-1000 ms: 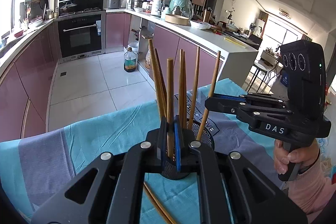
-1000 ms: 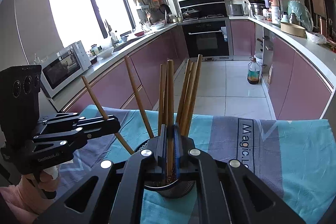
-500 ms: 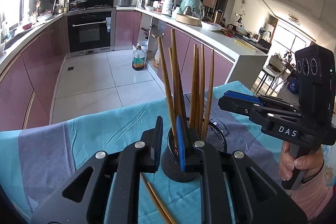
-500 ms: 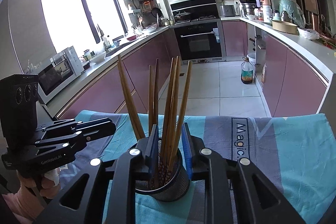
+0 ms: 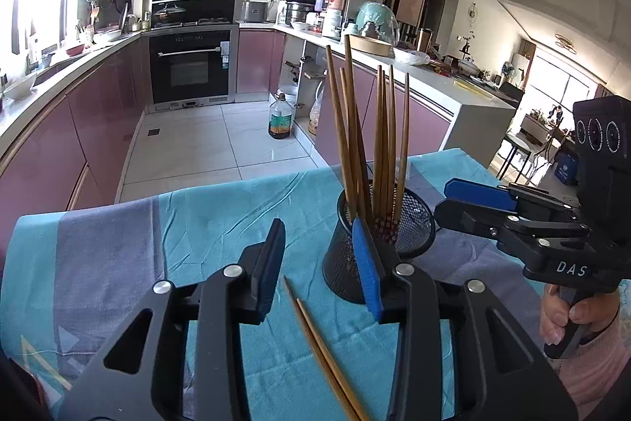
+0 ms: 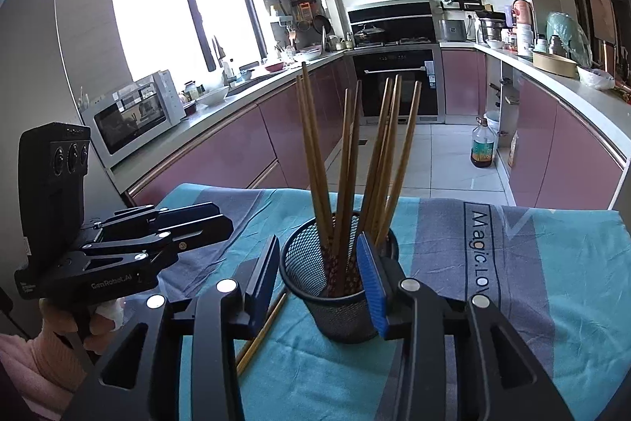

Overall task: Organize utensils
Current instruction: 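Open both grippers and pull them back from the cup, then move both open grippers toward the last two chopsticks on the cloth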

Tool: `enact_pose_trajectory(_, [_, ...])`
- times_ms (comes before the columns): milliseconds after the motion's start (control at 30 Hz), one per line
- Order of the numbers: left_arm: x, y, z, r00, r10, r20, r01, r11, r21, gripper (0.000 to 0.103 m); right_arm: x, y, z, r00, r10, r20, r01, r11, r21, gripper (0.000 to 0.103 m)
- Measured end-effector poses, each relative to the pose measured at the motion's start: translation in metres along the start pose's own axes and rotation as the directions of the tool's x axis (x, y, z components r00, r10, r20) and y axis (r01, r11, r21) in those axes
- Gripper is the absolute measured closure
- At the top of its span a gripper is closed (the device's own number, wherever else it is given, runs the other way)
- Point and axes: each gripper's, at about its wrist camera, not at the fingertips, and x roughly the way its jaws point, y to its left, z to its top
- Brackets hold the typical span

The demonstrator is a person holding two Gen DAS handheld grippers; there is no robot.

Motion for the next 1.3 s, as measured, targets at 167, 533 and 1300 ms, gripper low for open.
enact_pose_trajectory(167, [-0.012, 0.002, -0.014, 0.999, 0.042, 0.008, -0.042, 0.999, 0.002, 0.059, 0.004, 0.013, -0.015, 0.999, 0.028, -0.029, -0.028, 0.999, -0.017, 0.061])
enact_pose_trajectory(533, [-0.027, 0.013, -0.04, 0.996, 0.083, -0.015, -0.084, 0.996, -0.033, 0.054, 0.026, 0.027, -0.047, 0.988, 0.072, -0.133, -0.071, 0.997, 0.009, 0.061])
enact_pose_trajectory(1300, [-0.004, 0.018, -0.098, 0.98, 0.046, -0.195, -0.062, 0.995, -0.077, 0.053, 0.042, 0.032, -0.082, 0.973, 0.075, -0.216, -0.062, 0.996, 0.068, 0.06])
